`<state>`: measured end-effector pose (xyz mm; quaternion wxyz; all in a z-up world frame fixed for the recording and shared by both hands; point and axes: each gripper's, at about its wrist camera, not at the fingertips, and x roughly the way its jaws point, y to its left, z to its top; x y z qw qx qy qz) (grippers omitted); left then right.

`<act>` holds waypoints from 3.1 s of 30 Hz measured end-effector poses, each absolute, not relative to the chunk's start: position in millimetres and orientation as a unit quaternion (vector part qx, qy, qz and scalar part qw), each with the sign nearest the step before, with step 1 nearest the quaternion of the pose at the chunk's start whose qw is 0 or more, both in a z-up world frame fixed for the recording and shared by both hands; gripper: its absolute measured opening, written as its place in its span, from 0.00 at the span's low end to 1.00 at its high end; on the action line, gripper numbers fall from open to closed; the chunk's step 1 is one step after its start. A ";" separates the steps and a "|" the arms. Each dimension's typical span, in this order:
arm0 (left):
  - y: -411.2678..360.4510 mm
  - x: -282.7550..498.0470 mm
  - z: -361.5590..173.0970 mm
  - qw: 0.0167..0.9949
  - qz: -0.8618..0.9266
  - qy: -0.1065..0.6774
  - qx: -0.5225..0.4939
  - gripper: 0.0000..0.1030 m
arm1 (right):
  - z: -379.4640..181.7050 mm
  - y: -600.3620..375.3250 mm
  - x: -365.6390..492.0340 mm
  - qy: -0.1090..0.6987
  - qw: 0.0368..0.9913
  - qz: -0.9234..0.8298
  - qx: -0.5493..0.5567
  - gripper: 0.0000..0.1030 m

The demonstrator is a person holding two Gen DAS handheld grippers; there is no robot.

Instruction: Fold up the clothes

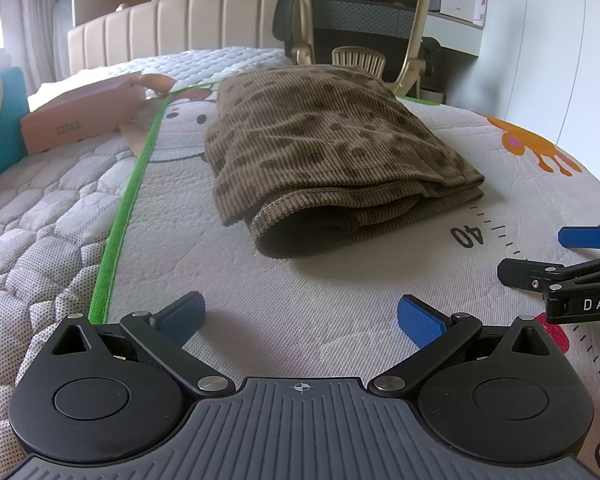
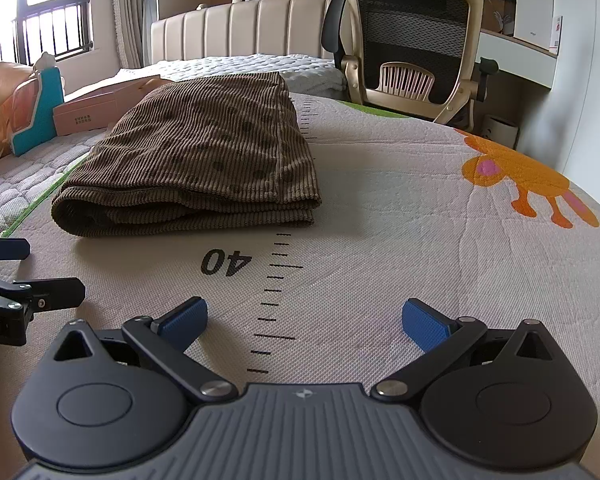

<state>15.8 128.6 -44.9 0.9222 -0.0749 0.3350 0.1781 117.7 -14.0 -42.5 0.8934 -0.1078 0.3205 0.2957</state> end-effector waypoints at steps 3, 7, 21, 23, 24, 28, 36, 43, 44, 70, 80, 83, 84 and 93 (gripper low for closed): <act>128.6 15.8 -44.9 0.922 0.178 0.335 -0.075 1.00 | -42.5 -14.1 117.7 0.321 0.893 0.296 -0.108 1.00; 128.8 15.8 -44.9 0.922 0.179 0.335 -0.075 1.00 | -42.5 -14.1 117.6 0.320 0.893 0.296 -0.108 1.00; 129.0 15.7 -44.9 0.922 0.179 0.335 -0.076 1.00 | -42.7 -13.9 117.5 0.320 0.894 0.296 -0.107 1.00; 129.1 15.8 -45.0 0.922 0.179 0.335 -0.075 1.00 | -42.8 -13.9 117.6 0.320 0.894 0.296 -0.107 1.00; 129.1 15.8 -45.0 0.922 0.179 0.335 -0.075 1.00 | -42.8 -13.9 117.5 0.320 0.894 0.296 -0.107 1.00; 129.2 15.8 -45.0 0.922 0.179 0.335 -0.076 1.00 | -43.0 -13.8 117.4 0.320 0.894 0.296 -0.107 1.00; 129.2 15.8 -45.0 0.922 0.179 0.335 -0.075 1.00 | -43.0 -13.8 117.5 0.320 0.894 0.296 -0.107 1.00; 129.1 15.8 -45.2 0.922 0.180 0.335 -0.076 1.00 | -43.0 -13.8 117.5 0.320 0.894 0.296 -0.107 1.00; 129.1 15.8 -45.2 0.922 0.180 0.335 -0.076 1.00 | -43.0 -13.7 117.4 0.320 0.894 0.296 -0.107 1.00; 127.1 16.7 -45.5 0.920 0.183 0.339 -0.072 1.00 | -42.7 -14.8 117.1 0.319 0.894 0.296 -0.109 1.00; 126.5 17.9 -45.3 0.918 0.186 0.342 -0.069 1.00 | -42.5 -14.5 116.7 0.320 0.894 0.296 -0.109 1.00; 127.3 17.5 -45.3 0.919 0.185 0.342 -0.069 1.00 | -42.5 -14.2 116.4 0.320 0.894 0.296 -0.109 1.00; 127.5 17.3 -45.3 0.919 0.185 0.342 -0.070 1.00 | -42.5 -14.3 116.6 0.320 0.894 0.296 -0.109 1.00; 126.5 16.6 -45.2 0.919 0.186 0.341 -0.068 1.00 | -42.5 -14.1 116.6 0.320 0.893 0.296 -0.108 1.00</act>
